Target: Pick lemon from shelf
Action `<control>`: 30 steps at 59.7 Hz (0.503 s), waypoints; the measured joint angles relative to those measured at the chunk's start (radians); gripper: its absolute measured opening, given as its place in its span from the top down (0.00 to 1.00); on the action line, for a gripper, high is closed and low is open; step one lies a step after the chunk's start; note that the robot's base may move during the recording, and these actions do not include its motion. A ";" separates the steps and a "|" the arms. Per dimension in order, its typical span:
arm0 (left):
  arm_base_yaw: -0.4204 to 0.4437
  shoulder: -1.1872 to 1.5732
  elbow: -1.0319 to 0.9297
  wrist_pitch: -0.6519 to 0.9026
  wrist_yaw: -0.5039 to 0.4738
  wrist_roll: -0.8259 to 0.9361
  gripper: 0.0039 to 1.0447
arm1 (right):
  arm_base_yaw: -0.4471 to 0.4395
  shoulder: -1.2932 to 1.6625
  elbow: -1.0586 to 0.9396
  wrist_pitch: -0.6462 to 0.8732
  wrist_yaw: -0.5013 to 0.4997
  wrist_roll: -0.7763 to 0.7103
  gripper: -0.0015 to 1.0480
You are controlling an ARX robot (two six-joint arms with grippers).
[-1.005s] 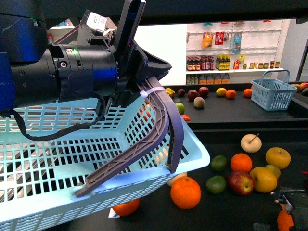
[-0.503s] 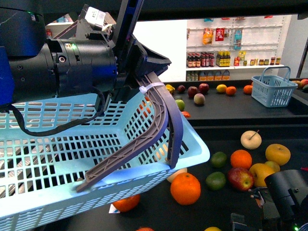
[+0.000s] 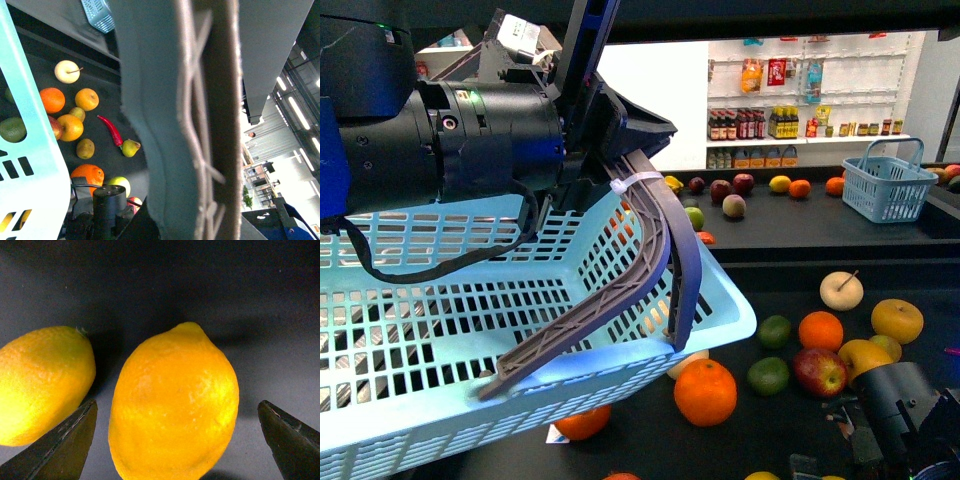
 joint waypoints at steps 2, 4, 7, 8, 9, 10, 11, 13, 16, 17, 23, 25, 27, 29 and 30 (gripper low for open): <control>0.000 0.000 0.000 0.000 0.000 0.000 0.94 | 0.000 0.004 0.006 -0.002 0.000 -0.002 0.07; 0.000 0.000 0.000 0.000 0.000 0.000 0.94 | 0.000 0.011 0.013 -0.006 0.003 -0.005 0.07; 0.000 0.000 0.000 0.000 0.000 0.000 0.94 | 0.000 0.020 0.020 -0.010 0.003 -0.008 0.07; 0.000 0.000 0.000 0.000 0.000 0.000 0.94 | 0.000 0.023 0.021 -0.010 0.003 -0.009 0.07; 0.000 0.000 0.000 0.000 0.000 0.000 0.94 | 0.000 0.024 0.022 -0.011 0.003 -0.010 0.07; 0.000 0.000 0.000 0.000 0.000 0.000 0.94 | 0.001 0.029 0.023 -0.012 0.003 -0.012 0.07; 0.000 0.000 0.000 0.000 0.000 0.000 0.94 | 0.002 0.030 0.023 -0.012 0.003 -0.013 0.07; 0.000 0.000 0.000 0.000 0.000 0.000 0.94 | 0.003 0.035 0.024 -0.012 0.003 -0.015 0.07; 0.000 0.000 0.000 0.000 0.000 0.000 0.94 | 0.004 0.040 0.024 -0.012 0.003 -0.019 0.07; 0.000 0.000 0.000 0.000 0.000 0.000 0.94 | 0.005 0.041 0.024 -0.012 0.003 -0.020 0.07; 0.000 0.000 0.000 0.000 0.000 0.000 0.94 | 0.005 0.043 0.024 -0.012 0.006 -0.029 0.17; 0.000 0.000 0.000 0.000 0.000 0.000 0.94 | 0.004 0.043 0.024 -0.011 0.007 -0.031 0.22; 0.000 0.000 0.000 0.000 0.000 0.000 0.94 | 0.004 0.043 0.024 -0.010 0.008 -0.031 0.28; 0.000 0.000 0.000 0.000 0.000 0.000 0.94 | 0.002 0.042 0.024 -0.008 0.010 -0.029 0.32; 0.000 0.000 0.000 0.000 0.000 0.000 0.94 | 0.002 0.042 0.024 -0.006 0.011 -0.029 0.33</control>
